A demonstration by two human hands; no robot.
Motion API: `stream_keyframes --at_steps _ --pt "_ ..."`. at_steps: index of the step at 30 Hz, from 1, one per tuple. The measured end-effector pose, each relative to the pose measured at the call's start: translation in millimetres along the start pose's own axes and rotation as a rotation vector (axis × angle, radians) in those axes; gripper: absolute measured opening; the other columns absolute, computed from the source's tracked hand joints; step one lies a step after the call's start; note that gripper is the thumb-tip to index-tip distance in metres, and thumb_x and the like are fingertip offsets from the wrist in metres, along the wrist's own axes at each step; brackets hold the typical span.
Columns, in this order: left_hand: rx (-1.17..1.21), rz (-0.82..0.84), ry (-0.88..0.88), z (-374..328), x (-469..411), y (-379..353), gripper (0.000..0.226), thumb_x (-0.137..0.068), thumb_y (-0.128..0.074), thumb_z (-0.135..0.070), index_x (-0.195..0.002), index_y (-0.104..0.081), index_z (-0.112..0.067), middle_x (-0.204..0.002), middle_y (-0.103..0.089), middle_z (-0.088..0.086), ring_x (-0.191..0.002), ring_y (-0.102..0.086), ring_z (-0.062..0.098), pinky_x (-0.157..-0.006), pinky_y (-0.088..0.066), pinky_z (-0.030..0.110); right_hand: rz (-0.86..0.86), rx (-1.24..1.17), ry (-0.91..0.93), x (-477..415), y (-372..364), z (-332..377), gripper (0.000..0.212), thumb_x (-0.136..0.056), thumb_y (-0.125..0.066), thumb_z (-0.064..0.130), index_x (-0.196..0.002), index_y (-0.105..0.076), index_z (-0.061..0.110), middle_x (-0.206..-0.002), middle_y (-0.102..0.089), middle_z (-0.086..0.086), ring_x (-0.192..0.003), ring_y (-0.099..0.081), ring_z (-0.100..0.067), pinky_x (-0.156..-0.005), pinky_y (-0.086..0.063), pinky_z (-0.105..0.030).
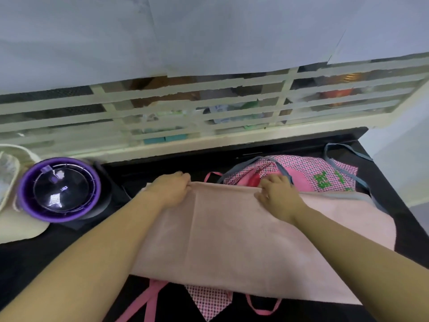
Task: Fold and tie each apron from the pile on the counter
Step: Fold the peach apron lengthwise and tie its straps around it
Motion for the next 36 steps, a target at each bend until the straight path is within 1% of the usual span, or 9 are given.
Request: stream_keyframes --at_steps 5,9,13,16,19,22,27,32,36 --pt "-0.285 0.220 0.173 15 -2 -20 0.036 -0.093 -0.038 -0.011 -0.128 -0.045 -0.015 -0.122 -0.057 0.007 -0.114 -0.050 0.026 -0.111 -0.023 0.051 -0.023 0.098 0.030 -5 -7 3 0.029 -0.100 -0.038 0.037 -0.117 -0.054 0.020 -0.124 -0.054 -0.001 -0.120 -0.042 -0.024 -0.109 -0.021 -0.042" --pt "-0.359 0.307 0.385 24 8 -24 0.051 -0.094 -0.035 -0.014 -0.145 -0.030 -0.013 -0.141 -0.046 0.009 -0.134 -0.035 0.029 -0.114 -0.002 0.062 -0.154 0.061 0.062 -5 -7 12 0.026 -0.097 -0.045 0.037 -0.111 -0.058 0.019 -0.111 -0.059 -0.001 -0.112 -0.048 -0.026 -0.110 -0.018 -0.044" --pt "-0.293 0.010 0.448 14 22 -14 0.053 -0.092 -0.034 -0.010 -0.145 -0.029 -0.013 -0.143 -0.033 0.013 -0.135 -0.030 0.033 -0.108 -0.007 0.070 -0.449 -0.123 0.117 21 3 13 0.031 -0.088 -0.047 0.037 -0.105 -0.062 0.015 -0.100 -0.060 -0.004 -0.094 -0.053 -0.028 -0.093 -0.034 -0.042" --pt "-0.192 -0.372 -0.007 -57 28 -23 0.053 -0.079 -0.038 -0.013 -0.130 -0.053 -0.013 -0.133 -0.049 0.014 -0.124 -0.048 0.034 -0.095 -0.026 0.078 -0.563 -0.236 0.214 57 4 16 0.029 -0.091 -0.053 0.027 -0.114 -0.062 0.012 -0.114 -0.059 -0.005 -0.107 -0.052 -0.026 -0.099 -0.037 -0.046" --pt "-0.049 -0.235 -0.257 -115 39 -54 0.056 -0.095 -0.023 -0.042 -0.148 -0.029 -0.025 -0.159 -0.017 0.006 -0.144 -0.022 0.027 -0.103 -0.015 0.071 -0.457 -0.125 0.322 80 -21 10 0.039 -0.097 -0.044 0.033 -0.128 -0.058 0.014 -0.135 -0.053 -0.007 -0.127 -0.045 -0.026 -0.108 -0.027 -0.053" --pt "0.091 -0.048 -0.045 -98 44 -95 0.075 -0.073 0.019 -0.072 -0.141 0.021 -0.041 -0.147 0.033 -0.011 -0.140 0.026 0.015 -0.109 0.016 0.059 -0.293 0.036 0.277 80 -44 -39 0.055 -0.102 -0.022 0.046 -0.137 -0.050 0.016 -0.145 -0.045 -0.010 -0.135 -0.036 -0.028 -0.111 -0.020 -0.052" --pt "0.057 -0.031 0.069 -86 46 -104 0.091 -0.062 0.026 -0.080 -0.145 0.020 -0.042 -0.153 0.030 -0.011 -0.143 0.024 0.019 -0.108 0.013 0.063 -0.129 0.080 -0.144 76 -37 -156 0.080 -0.092 0.002 0.059 -0.148 -0.031 0.013 -0.154 -0.029 -0.013 -0.143 -0.026 -0.033 -0.115 -0.013 -0.048" --pt "0.159 0.029 0.209 -103 39 -94 0.071 -0.092 -0.009 -0.065 -0.152 0.005 -0.030 -0.159 0.021 -0.003 -0.146 0.018 0.029 -0.110 0.007 0.067 -0.094 0.014 -0.171 62 -24 -181 0.087 -0.081 0.003 0.059 -0.150 -0.026 0.016 -0.157 -0.022 -0.009 -0.146 -0.017 -0.028 -0.118 -0.014 -0.045" --pt "0.156 0.090 0.265 -103 39 -97 0.075 -0.091 -0.015 -0.069 -0.150 0.013 -0.033 -0.157 0.027 0.000 -0.144 0.023 0.030 -0.109 0.008 0.069 -0.081 0.029 -0.285 56 -11 -206 0.070 -0.091 -0.013 0.053 -0.146 -0.032 0.014 -0.153 -0.029 -0.015 -0.142 -0.023 -0.034 -0.115 -0.021 -0.051"
Point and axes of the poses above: each hand's wrist, its own x-axis away from the middle knuckle, its own y-axis out of the back of the hand, z = x × y, the point moved 8 cm from there along -x, towards the middle knuckle
